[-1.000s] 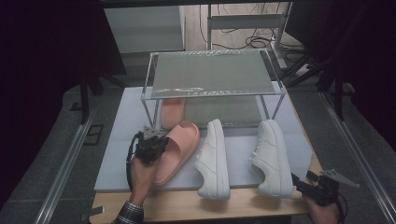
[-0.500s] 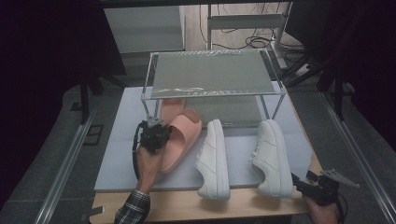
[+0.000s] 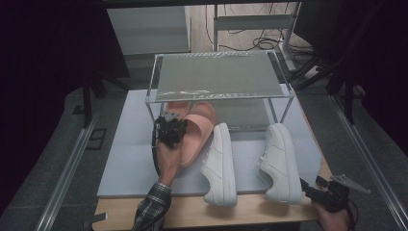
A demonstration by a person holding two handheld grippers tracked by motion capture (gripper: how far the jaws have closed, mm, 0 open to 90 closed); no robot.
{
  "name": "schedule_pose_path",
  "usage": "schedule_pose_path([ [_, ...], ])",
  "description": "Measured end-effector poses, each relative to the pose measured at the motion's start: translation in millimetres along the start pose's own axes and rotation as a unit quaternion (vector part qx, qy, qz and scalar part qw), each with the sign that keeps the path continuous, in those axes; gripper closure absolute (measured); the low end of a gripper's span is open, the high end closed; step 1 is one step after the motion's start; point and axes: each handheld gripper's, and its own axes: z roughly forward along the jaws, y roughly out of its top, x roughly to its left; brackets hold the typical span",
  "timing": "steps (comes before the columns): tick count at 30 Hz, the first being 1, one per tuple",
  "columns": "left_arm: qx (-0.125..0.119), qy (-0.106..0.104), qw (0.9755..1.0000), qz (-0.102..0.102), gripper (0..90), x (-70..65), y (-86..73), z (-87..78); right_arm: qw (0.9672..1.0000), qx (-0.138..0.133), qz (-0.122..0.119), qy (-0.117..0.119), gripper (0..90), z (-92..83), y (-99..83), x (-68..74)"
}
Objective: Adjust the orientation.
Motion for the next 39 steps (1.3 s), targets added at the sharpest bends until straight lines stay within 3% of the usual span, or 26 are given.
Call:
schedule_pose_path([
  [8, -0.007, 0.025, 0.9996, -0.012, 83.2, -10.2, 4.4, 25.4, 1.0000, 0.000, 0.000, 0.001, 18.5, -0.1, -0.1, -0.3],
  [17, -0.017, 0.041, 0.9977, -0.051, 82.6, -14.8, -3.3, 51.9, 1.0000, 0.000, 0.001, 0.001, 18.5, -0.2, -0.1, -0.1],
  [21, 0.002, 0.062, 0.9969, -0.049, 81.7, -14.6, -7.8, 59.7, 1.0000, -0.001, 0.001, 0.000, 18.6, -0.1, -0.2, 0.0],
  [24, 0.006, 0.050, 0.9967, -0.064, 81.4, -7.1, -10.9, 61.2, 1.0000, -0.001, 0.001, 0.000, 18.6, -0.1, -0.2, 0.1],
  [26, 0.012, 0.049, 0.9969, -0.059, 75.8, -4.6, -9.5, 59.5, 1.0000, 0.000, 0.001, 0.000, 18.6, -0.1, -0.2, 0.1],
  [30, 0.013, 0.035, 0.9980, -0.050, 74.7, -0.4, -8.9, 50.6, 1.0000, -0.001, 0.001, 0.000, 18.6, -0.1, -0.2, 0.2],
  [39, 0.020, 0.002, 0.9997, 0.014, 75.8, 5.0, -18.0, 17.7, 1.0000, -0.001, 0.001, 0.000, 18.6, 0.0, -0.2, 0.2],
])
